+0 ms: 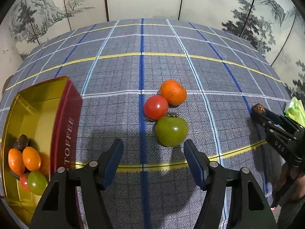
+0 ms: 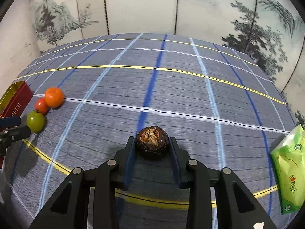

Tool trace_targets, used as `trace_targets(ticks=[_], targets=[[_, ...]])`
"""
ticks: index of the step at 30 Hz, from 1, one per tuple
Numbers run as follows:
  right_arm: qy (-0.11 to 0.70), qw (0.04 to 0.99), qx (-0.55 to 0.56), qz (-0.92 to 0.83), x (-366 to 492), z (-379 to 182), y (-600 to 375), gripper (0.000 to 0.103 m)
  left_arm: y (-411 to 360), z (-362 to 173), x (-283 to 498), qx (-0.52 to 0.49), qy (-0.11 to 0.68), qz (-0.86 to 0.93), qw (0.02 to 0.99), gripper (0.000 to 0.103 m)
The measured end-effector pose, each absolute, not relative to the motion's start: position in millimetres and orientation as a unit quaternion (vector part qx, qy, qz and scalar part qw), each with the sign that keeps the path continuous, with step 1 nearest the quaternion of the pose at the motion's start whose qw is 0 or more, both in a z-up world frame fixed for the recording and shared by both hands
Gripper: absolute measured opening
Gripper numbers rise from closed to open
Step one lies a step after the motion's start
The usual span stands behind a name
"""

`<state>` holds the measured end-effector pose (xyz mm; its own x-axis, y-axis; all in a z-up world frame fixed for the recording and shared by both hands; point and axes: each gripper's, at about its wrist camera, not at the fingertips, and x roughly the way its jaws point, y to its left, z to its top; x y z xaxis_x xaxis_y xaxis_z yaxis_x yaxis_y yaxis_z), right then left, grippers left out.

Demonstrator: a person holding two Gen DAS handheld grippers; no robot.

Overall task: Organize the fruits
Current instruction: 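Grasp the green tomato with the left tool while the right tool holds the brown fruit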

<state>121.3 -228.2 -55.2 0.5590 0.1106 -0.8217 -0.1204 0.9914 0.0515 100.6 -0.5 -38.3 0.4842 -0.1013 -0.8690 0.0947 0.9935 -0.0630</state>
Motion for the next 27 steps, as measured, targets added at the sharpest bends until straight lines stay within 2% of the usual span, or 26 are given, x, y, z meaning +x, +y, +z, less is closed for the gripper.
trace_targets(ticks=[18,21,23,27], targets=[[0.466,0.882,0.005,0.066,121,-55,-233,0.035,-29,-55,125,0.018,0.506,-0.055,0.861,0.065],[0.466,0.882,0.006,0.067,121,-55,-233,0.035,-30,-54,123,0.022,0.502,-0.058,0.863,0.058],[0.466,0.882,0.006,0.067,121,-55,-233,0.035,-30,-53,122,0.022,0.501,-0.060,0.863,0.048],[0.466,0.882,0.006,0.067,121,-55,-233,0.035,-29,-52,122,0.021,0.501,-0.060,0.863,0.040]])
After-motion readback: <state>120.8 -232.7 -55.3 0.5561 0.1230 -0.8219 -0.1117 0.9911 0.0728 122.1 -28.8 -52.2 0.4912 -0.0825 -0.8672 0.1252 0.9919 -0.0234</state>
